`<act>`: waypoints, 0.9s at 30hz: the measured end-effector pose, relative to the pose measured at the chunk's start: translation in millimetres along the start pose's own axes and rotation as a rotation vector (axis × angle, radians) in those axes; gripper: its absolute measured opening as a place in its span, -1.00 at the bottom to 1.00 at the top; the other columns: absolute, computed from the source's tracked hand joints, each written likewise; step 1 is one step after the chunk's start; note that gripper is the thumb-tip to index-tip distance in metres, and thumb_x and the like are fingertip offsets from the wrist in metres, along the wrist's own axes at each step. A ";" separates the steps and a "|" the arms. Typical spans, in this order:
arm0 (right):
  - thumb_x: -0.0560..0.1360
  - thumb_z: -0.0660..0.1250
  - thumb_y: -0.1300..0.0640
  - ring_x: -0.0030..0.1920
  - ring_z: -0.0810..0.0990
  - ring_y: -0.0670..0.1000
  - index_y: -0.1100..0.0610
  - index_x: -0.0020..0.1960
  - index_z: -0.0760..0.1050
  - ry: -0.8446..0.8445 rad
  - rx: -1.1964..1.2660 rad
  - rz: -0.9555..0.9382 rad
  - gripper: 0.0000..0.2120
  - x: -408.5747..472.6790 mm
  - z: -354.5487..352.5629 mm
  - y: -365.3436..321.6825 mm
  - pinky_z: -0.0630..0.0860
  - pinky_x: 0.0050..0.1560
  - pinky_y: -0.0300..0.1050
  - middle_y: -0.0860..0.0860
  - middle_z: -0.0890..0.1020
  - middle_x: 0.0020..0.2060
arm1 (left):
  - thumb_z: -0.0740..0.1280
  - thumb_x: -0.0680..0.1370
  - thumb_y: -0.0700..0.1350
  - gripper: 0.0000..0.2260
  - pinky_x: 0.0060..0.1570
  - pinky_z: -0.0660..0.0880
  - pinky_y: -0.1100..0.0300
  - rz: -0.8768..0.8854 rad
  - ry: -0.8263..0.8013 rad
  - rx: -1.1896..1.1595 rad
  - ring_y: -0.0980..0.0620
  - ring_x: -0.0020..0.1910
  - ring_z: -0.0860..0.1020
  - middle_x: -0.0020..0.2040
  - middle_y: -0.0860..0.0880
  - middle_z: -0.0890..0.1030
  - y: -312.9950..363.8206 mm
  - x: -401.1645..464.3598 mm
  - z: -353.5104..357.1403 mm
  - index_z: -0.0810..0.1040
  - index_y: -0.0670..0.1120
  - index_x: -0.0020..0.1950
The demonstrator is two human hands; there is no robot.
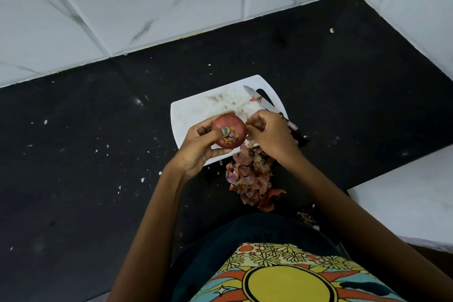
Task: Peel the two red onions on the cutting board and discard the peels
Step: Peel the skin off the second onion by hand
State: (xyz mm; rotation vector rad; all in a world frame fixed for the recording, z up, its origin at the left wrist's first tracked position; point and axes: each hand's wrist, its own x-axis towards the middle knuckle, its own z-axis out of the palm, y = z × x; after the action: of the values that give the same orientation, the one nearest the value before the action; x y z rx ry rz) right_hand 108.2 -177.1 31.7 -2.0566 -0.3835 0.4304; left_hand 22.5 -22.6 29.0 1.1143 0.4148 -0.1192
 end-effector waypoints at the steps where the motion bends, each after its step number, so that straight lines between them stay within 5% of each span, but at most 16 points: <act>1: 0.49 0.37 0.28 -0.28 0.58 -0.12 0.26 -0.06 0.56 -0.011 -0.078 -0.009 -0.95 -1.2 -0.6 3.5 0.53 -0.21 -0.40 0.09 0.65 -0.19 | 0.38 0.38 -0.16 -0.62 -0.18 0.60 0.15 0.000 -0.001 -0.006 0.00 0.00 0.63 0.18 -0.10 0.56 -0.2 0.5 0.4 0.58 -0.04 0.20; 4: 0.51 0.30 0.31 -0.16 0.58 -0.14 0.22 0.00 0.61 -0.143 -0.270 -0.011 -0.87 -5.1 -2.6 12.8 0.40 -0.19 -0.52 0.06 0.67 -0.07 | 0.37 0.38 -0.17 -0.63 -0.18 0.59 0.18 -0.009 0.013 -0.018 0.01 -0.01 0.63 0.15 -0.10 0.57 -2.6 2.0 0.4 0.58 -0.04 0.19; 7: 0.55 0.25 0.27 0.00 0.62 -0.01 0.23 0.05 0.62 -0.188 -0.349 -0.039 -0.82 -8.0 -2.1 17.3 0.45 -0.05 -0.32 0.05 0.68 -0.02 | 0.38 0.37 -0.18 -0.63 -0.16 0.58 0.20 0.004 0.030 -0.031 0.03 -0.01 0.63 0.14 -0.11 0.57 -5.4 2.6 -0.1 0.58 -0.07 0.18; 11: 0.53 0.33 0.21 -0.14 0.63 -0.01 0.17 0.01 0.59 -0.073 -0.066 -0.029 -0.90 -4.8 -10.0 1.4 0.53 -0.13 -0.24 -0.02 0.63 -0.17 | 0.44 0.38 -0.23 -0.61 -0.14 0.59 0.19 0.014 0.063 -0.030 -0.01 0.01 0.62 0.16 -0.17 0.55 -7.0 3.9 -2.5 0.56 -0.11 0.20; 15: 0.47 0.43 0.14 -0.10 0.69 0.01 0.07 0.08 0.58 -0.253 0.301 0.085 -0.82 -3.3 -22.3 -19.4 0.65 -0.11 -0.02 0.08 0.63 -0.02 | 0.43 0.41 -0.23 -0.66 -0.11 0.59 0.19 0.037 0.076 -0.029 0.01 -0.02 0.64 0.12 -0.15 0.57 -5.4 4.9 -3.3 0.56 -0.12 0.18; 22: 0.37 0.52 0.19 -0.08 0.67 -0.12 0.15 0.14 0.60 -0.253 0.140 -0.006 -0.66 -3.4 -18.4 -22.8 0.60 -0.06 -0.23 0.00 0.68 -0.07 | 0.40 0.37 -0.18 -0.53 -0.05 0.60 0.14 0.034 0.087 0.010 -0.04 0.03 0.62 0.11 -0.17 0.60 -5.9 5.0 -2.8 0.51 -0.21 0.28; 27: 0.33 0.53 0.21 -0.18 0.66 -0.15 0.16 0.06 0.62 -0.190 0.085 -0.060 -0.69 -3.9 -16.9 -25.6 0.58 -0.15 -0.32 -0.01 0.69 -0.16 | 0.33 0.52 -0.32 -0.68 -0.10 0.59 0.19 0.046 0.080 0.028 -0.02 0.01 0.62 0.08 -0.16 0.61 -6.1 3.9 -1.5 0.50 -0.21 0.28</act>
State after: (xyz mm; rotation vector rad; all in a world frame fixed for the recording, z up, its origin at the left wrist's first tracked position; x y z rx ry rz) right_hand 109.9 -179.2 62.6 -1.9229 -0.5303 0.5974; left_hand 23.9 -23.5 21.8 1.1586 0.4594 -0.0403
